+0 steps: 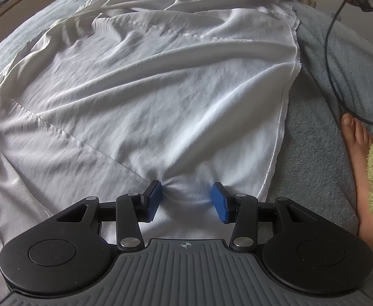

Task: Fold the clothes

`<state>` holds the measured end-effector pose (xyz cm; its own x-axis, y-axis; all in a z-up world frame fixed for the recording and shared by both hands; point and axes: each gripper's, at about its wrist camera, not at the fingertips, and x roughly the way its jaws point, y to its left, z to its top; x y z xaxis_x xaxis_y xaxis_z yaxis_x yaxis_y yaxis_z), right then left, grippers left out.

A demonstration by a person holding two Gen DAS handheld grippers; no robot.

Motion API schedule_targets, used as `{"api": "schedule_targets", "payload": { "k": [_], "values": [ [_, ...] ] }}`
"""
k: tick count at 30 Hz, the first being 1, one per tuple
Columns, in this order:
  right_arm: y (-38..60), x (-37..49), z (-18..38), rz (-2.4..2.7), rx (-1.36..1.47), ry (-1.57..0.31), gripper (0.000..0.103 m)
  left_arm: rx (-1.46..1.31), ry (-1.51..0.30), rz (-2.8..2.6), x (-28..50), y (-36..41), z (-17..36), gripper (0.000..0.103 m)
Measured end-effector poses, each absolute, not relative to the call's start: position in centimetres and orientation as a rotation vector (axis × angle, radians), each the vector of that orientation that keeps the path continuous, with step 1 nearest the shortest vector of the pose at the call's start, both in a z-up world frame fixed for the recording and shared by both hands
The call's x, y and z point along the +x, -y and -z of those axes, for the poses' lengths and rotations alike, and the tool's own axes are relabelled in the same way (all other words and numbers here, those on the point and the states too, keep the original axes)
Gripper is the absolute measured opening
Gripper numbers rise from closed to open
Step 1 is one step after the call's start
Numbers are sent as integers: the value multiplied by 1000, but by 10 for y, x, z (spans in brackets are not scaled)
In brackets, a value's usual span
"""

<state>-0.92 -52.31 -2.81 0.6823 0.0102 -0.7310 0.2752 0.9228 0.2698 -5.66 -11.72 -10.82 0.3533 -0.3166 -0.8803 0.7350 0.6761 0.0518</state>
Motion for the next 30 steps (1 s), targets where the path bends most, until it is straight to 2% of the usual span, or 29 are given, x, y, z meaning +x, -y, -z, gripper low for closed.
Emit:
{"api": "schedule_targets", "payload": {
  "k": [4,12,17,21,26,30],
  "values": [
    [469,0,35,-108,293,-952,29,490,-1005,722,-57,117,107,44],
    [328,-1,54,-554,-3,-1080,29,456,-1077,767,-63,107,105,45],
    [284,-21,86,-661,-202,-1261,29,462,-1104,793,-65,98,102,46],
    [264,-34,79,-769,-365,-1321,29,457,-1085,724,-56,76,88,46],
    [233,-18,48,-857,-473,-1291,29,346,-1093,562,-34,12,66,46],
    [203,22,28,-854,-354,-1220,29,277,-1095,329,-16,-52,53,46]
  ]
}}
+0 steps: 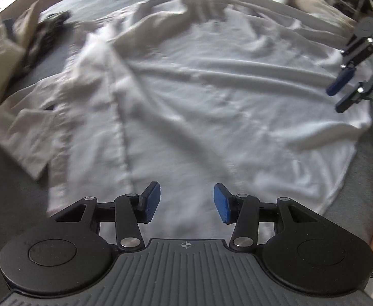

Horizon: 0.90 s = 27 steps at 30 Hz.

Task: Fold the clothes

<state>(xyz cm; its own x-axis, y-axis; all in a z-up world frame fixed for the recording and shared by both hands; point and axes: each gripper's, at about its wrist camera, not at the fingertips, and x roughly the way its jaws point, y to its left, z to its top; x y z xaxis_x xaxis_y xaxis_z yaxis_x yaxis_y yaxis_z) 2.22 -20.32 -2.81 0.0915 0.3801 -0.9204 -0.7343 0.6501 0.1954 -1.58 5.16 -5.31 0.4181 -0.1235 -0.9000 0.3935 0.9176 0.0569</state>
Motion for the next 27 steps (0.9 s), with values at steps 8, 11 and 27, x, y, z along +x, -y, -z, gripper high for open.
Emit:
{"api": "schedule_targets", "payload": {
  "k": [8,11,27],
  "values": [
    [166,100,43,-705,-136,-1246,29,-14,-1135,-26,32,-158,39,46],
    [165,127,40,-635,-73,-1261,29,-62,-1059,-41,68,-161,29,46],
    [162,191,66,-552,59,-1154,29,35,-998,168,269,-59,63,65]
  ]
}}
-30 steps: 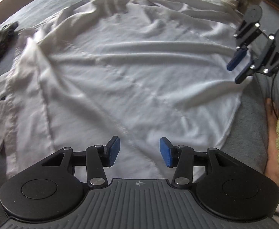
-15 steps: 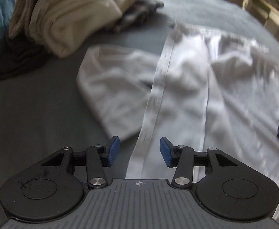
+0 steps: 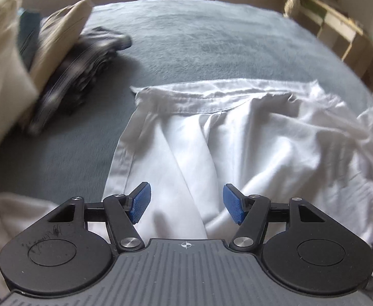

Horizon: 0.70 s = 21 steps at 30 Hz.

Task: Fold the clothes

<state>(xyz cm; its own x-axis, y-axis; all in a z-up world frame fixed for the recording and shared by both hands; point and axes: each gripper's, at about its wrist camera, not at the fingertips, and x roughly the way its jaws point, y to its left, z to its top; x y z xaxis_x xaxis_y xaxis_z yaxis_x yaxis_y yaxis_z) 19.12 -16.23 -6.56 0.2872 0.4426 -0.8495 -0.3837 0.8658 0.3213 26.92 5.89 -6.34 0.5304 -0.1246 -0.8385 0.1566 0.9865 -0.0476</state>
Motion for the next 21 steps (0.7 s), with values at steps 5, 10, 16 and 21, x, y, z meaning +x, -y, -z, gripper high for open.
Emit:
{"api": "schedule_targets", "payload": {
  "k": [5,10,16,21],
  "values": [
    [154,186,82,-601,8,-1106,29,117,-1022,136,303,-60,84,66],
    [146,184,65,-659,-96,-900,29,102,-1020,144,320,-61,96,66],
    [143,198,90,-650,-113,-905,29,184,-891,106,318,-43,102,25],
    [152,190,105,-655,-91,-885,29,283,-780,63,310,-31,103,1]
  ]
}}
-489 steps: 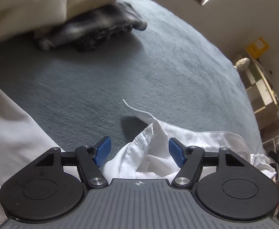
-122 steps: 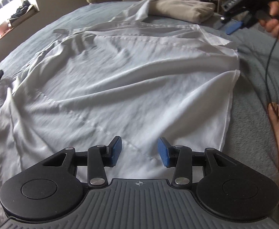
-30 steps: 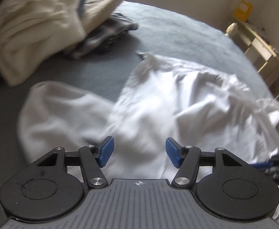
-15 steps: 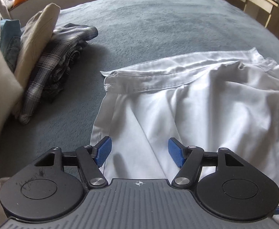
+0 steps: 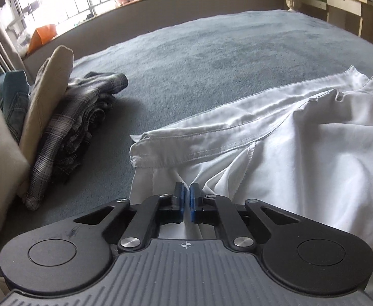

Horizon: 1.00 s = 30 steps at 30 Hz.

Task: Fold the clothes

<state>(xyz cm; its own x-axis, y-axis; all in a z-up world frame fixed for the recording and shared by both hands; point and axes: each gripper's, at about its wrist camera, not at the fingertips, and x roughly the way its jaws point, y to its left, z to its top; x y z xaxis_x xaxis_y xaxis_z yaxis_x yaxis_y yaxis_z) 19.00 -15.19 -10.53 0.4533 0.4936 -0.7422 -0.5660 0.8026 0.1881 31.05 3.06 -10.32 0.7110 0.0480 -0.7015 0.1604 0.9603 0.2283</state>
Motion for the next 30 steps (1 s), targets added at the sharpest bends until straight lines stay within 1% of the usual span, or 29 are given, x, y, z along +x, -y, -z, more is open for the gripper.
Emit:
{"api": "schedule_targets", "payload": {
  "k": [6,9,11,12,13,14,15,16,17,18,20,23,27,30],
  "values": [
    [155,190,107,-668,-95,-879,29,342,-588,-23,308,-35,83,0],
    [156,191,108,-674,-96,-878,29,345,-608,-56,319,-38,86,0],
    [156,192,105,-682,-98,-884,29,327,-680,-46,327,-41,96,0],
    [156,194,102,-689,-96,-884,30,315,-716,-41,330,-43,100,4],
    [157,197,97,-698,-89,-880,30,297,-742,-39,331,-45,103,5],
    [158,200,91,-708,-83,-876,30,276,-746,-44,328,-48,103,8],
    [160,205,85,-714,-69,-866,30,258,-748,-49,325,-51,103,15],
    [163,211,77,-715,-45,-849,30,249,-742,-52,321,-54,99,21],
    [166,219,69,-711,-14,-835,30,241,-735,-56,317,-57,96,33],
    [169,229,62,-700,26,-826,34,235,-723,-63,313,-60,90,40],
    [173,249,49,-675,103,-808,40,219,-701,-70,303,-68,77,43],
    [163,284,46,-650,139,-835,41,157,-721,-55,285,-80,59,54],
    [128,328,61,-650,84,-931,41,46,-829,-16,250,-82,54,55],
    [100,348,75,-671,25,-977,41,-38,-846,48,209,-69,58,55]
  ]
}}
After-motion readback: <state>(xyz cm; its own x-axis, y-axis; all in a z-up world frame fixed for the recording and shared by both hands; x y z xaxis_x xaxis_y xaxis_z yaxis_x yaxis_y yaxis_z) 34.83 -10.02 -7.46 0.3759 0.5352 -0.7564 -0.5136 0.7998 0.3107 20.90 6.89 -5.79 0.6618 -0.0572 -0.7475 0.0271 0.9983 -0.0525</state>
